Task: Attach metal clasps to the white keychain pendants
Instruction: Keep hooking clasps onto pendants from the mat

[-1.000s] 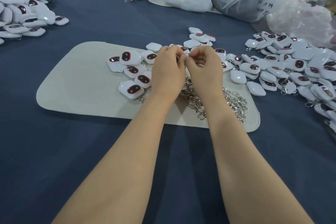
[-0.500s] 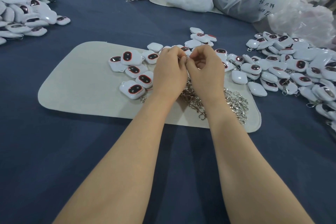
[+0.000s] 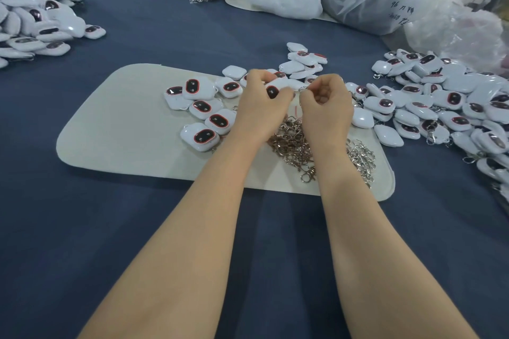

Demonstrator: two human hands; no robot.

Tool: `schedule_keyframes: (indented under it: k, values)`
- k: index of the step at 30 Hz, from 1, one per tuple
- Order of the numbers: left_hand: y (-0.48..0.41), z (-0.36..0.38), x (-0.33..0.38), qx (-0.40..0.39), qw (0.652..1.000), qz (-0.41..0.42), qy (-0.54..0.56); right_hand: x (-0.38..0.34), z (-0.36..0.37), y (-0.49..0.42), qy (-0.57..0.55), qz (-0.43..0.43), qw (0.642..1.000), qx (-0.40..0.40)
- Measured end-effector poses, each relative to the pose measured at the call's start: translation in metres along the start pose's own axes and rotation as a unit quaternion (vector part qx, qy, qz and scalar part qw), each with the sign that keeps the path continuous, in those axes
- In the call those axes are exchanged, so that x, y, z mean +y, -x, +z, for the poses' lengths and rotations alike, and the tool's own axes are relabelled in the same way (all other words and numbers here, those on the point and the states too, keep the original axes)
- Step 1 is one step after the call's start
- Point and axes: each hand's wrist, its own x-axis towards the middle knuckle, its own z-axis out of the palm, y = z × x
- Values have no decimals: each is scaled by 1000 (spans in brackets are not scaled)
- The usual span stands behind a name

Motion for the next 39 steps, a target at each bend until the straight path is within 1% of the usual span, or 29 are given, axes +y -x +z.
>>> schedule_keyframes:
  k: [6, 18, 23, 34, 37, 38, 39]
  values:
    - [-1, -2, 0, -28, 999, 8, 29, 1, 0, 0, 12, 0, 1000, -5]
    - [-4, -1, -3, -7, 1000, 6, 21, 0, 3, 3, 40, -41, 998, -23]
    - [-3, -1, -2, 3, 1000, 15, 1, 0, 4, 5, 71, -67, 994, -46]
    - [-2, -2, -3, 12, 995, 68, -72, 3, 6, 4, 107, -91, 988, -62]
    - [-2, -2, -2, 11, 996, 58, -64, 3, 7, 5, 123, -103, 985, -68]
    - [-2, -2, 0, 11, 998, 43, -37, 2, 7, 6, 106, -100, 987, -64]
    - [-2, -2, 1, 10, 1000, 17, 16, 0, 7, 7, 77, -93, 991, -61]
